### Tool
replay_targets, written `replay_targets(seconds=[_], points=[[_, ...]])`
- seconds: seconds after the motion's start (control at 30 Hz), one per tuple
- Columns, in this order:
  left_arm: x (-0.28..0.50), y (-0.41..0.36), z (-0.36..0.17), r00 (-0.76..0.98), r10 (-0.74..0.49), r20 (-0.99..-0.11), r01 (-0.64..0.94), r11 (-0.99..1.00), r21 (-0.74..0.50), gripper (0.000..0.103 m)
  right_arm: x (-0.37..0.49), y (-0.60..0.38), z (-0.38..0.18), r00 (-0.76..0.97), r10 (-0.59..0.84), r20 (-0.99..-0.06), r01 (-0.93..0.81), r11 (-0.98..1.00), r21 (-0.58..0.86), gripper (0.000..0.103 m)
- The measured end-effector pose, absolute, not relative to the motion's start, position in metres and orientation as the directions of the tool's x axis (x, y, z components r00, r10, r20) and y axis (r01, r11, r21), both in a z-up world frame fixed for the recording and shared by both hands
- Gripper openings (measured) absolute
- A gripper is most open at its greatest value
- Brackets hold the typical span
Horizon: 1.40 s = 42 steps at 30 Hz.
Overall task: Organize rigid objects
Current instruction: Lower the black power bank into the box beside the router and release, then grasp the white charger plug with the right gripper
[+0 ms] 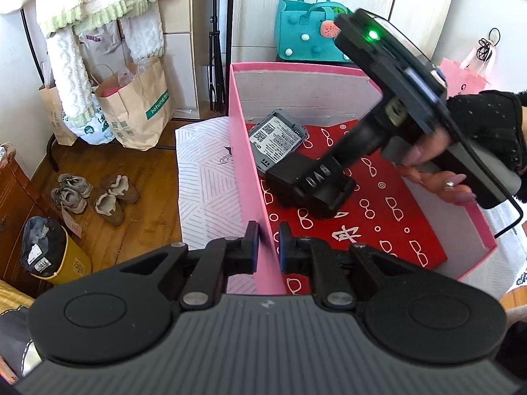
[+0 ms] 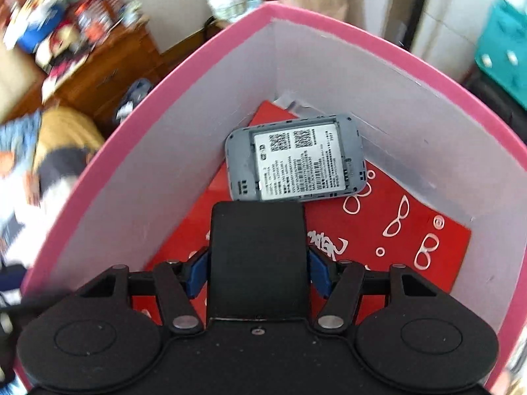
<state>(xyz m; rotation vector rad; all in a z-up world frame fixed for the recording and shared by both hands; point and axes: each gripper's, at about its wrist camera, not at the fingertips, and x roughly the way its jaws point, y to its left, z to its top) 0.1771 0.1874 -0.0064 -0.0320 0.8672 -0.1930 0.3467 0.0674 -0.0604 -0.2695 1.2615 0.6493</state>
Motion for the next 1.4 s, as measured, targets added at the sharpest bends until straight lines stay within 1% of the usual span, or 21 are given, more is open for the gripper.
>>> replay_targets(seconds=[0.17, 0.2, 0.33, 0.43, 0.6, 0.77, 0.9, 1.0, 1.1, 1.23, 1.4], points=[[0.177, 0.191, -0.007, 0.631, -0.197, -0.75, 0.153, 0.98, -0.128, 0.011, 0.36, 0.059, -0.062, 0.123, 0.376, -0.918, -0.426, 0.856, 0.294, 0.067], [0.176, 0.192, -0.008, 0.632, -0.201, -0.748, 0.151, 0.979, -0.135, 0.011, 0.363, 0.058, -0.064, 0.116, 0.392, -0.913, -0.395, 0.861, 0.32, 0.069], [0.173, 0.194, -0.009, 0.637, -0.207, -0.743, 0.149, 0.978, -0.145, 0.011, 0.365, 0.04, -0.063, 0.084, 0.51, -0.856, -0.278, 0.837, 0.471, 0.07], [0.173, 0.194, -0.009, 0.638, -0.206, -0.742, 0.152, 0.978, -0.141, 0.011, 0.355, 0.026, -0.042, 0.125, 0.538, -0.834, -0.333, 0.814, 0.476, 0.07], [0.173, 0.196, -0.009, 0.642, -0.217, -0.735, 0.155, 0.976, -0.152, 0.012, 0.326, -0.02, 0.002, 0.18, 0.611, -0.771, -0.386, 0.765, 0.516, 0.071], [0.172, 0.198, -0.011, 0.65, -0.227, -0.725, 0.16, 0.974, -0.161, 0.012, 0.296, -0.059, 0.034, 0.301, 0.605, -0.737, -0.448, 0.772, 0.451, 0.073], [0.171, 0.198, -0.011, 0.654, -0.23, -0.72, 0.163, 0.973, -0.163, 0.012, 0.265, -0.097, 0.039, 0.413, 0.591, -0.693, -0.483, 0.787, 0.383, 0.075], [0.17, 0.199, -0.012, 0.659, -0.232, -0.716, 0.152, 0.973, -0.175, 0.012, 0.244, -0.132, 0.028, 0.493, 0.563, -0.663, -0.454, 0.817, 0.356, 0.075], [0.167, 0.201, -0.013, 0.666, -0.234, -0.708, 0.143, 0.972, -0.187, 0.012, 0.221, -0.153, 0.009, 0.558, 0.522, -0.645, -0.449, 0.844, 0.294, 0.075], [0.168, 0.2, -0.013, 0.664, -0.232, -0.71, 0.127, 0.972, -0.198, 0.012, 0.196, -0.16, -0.023, 0.532, 0.536, -0.656, -0.541, 0.811, 0.223, 0.075], [0.168, 0.199, -0.012, 0.665, -0.221, -0.714, 0.115, 0.974, -0.195, 0.012, 0.186, -0.161, -0.057, 0.564, 0.525, -0.637, -0.572, 0.805, 0.157, 0.075]])
